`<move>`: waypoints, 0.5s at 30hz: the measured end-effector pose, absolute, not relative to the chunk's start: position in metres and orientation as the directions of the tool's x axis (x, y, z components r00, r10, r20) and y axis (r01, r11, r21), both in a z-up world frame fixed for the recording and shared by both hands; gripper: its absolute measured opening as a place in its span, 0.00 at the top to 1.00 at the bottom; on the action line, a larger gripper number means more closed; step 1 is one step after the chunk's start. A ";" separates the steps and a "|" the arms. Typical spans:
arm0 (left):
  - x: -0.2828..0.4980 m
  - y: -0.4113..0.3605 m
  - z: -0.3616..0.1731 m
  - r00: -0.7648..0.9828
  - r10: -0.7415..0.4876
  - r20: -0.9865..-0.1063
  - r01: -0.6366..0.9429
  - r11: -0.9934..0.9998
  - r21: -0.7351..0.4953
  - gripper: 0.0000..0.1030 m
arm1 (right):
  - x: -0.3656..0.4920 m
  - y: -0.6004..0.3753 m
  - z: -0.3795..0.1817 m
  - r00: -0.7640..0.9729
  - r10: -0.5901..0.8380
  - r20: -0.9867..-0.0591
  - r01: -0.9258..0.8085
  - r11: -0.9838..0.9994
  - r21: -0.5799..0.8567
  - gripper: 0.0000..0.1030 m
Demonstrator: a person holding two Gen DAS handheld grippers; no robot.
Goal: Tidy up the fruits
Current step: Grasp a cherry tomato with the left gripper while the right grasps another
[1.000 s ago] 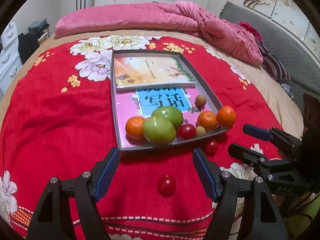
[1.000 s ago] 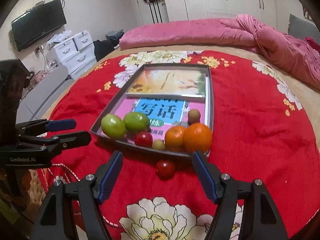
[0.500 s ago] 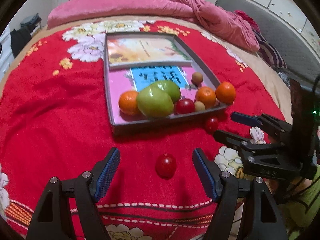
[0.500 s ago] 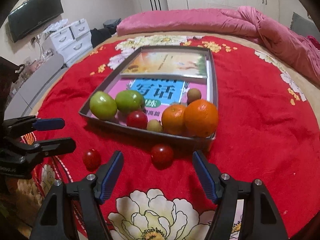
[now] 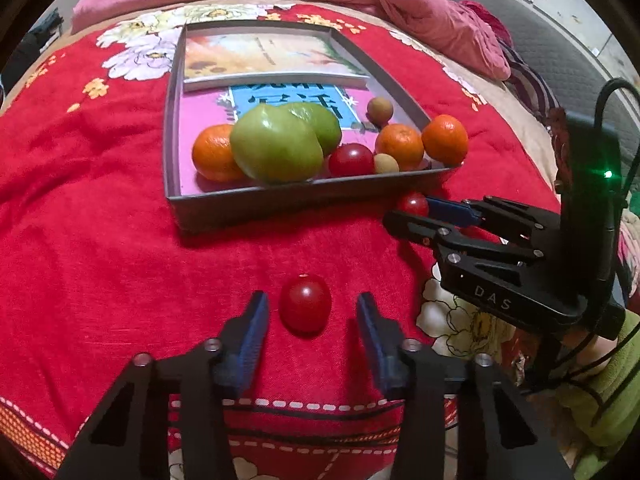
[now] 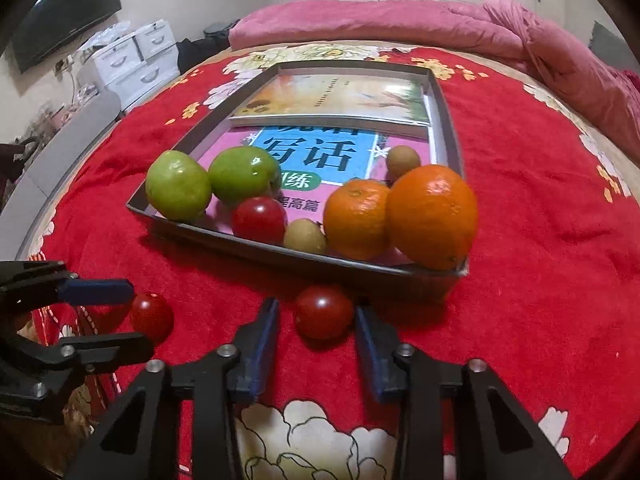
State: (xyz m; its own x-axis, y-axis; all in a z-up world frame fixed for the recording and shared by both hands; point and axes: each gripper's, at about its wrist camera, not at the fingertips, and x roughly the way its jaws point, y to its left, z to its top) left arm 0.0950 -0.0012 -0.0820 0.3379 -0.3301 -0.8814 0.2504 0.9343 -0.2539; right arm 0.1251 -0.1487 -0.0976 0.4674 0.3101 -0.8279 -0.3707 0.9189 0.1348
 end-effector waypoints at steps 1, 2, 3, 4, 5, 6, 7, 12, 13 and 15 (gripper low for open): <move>0.096 -0.002 -0.084 0.332 -0.333 -0.883 0.249 0.933 -0.258 0.60 | 0.125 -0.148 -0.097 0.467 0.314 -0.827 -0.371 0.918 0.139 0.71; 0.095 -0.003 -0.086 0.329 -0.334 -0.883 0.249 0.933 -0.260 0.62 | 0.125 -0.148 -0.097 0.467 0.315 -0.826 -0.371 0.918 0.140 0.71; 0.095 -0.004 -0.088 0.325 -0.336 -0.884 0.251 0.932 -0.262 0.63 | 0.125 -0.148 -0.097 0.467 0.315 -0.826 -0.372 0.918 0.140 0.71; 0.096 -0.006 -0.090 0.322 -0.334 -0.886 0.251 0.932 -0.261 0.64 | 0.124 -0.149 -0.097 0.465 0.317 -0.827 -0.374 0.917 0.141 0.71; 0.096 -0.006 -0.092 0.321 -0.329 -0.888 0.249 0.934 -0.257 0.64 | 0.124 -0.149 -0.097 0.463 0.319 -0.827 -0.375 0.916 0.144 0.71; 0.096 -0.007 -0.094 0.321 -0.325 -0.890 0.247 0.936 -0.252 0.64 | 0.123 -0.150 -0.095 0.459 0.326 -0.826 -0.373 0.915 0.154 0.71; 0.097 -0.008 -0.094 0.324 -0.323 -0.889 0.248 0.936 -0.250 0.65 | 0.122 -0.151 -0.094 0.456 0.336 -0.824 -0.371 0.914 0.167 0.71; 0.100 -0.002 -0.094 0.328 -0.337 -0.883 0.224 0.935 -0.274 0.73 | 0.114 -0.155 -0.079 0.457 0.383 -0.803 -0.384 0.899 0.211 0.71; 0.101 0.000 -0.091 0.332 -0.350 -0.876 0.218 0.932 -0.289 0.73 | 0.112 -0.155 -0.074 0.461 0.398 -0.793 -0.389 0.894 0.223 0.71; 0.101 0.002 -0.086 0.344 -0.355 -0.870 0.216 0.931 -0.294 0.73 | 0.111 -0.157 -0.067 0.468 0.416 -0.780 -0.389 0.889 0.241 0.71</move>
State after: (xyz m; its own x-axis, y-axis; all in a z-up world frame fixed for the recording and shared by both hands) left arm 0.1011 0.0024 -0.0860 0.3435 -0.3546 -0.8696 0.2164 0.9310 -0.2941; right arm 0.1112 -0.1568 -0.0673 0.4679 0.4161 -0.7797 -0.3894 0.8890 0.2408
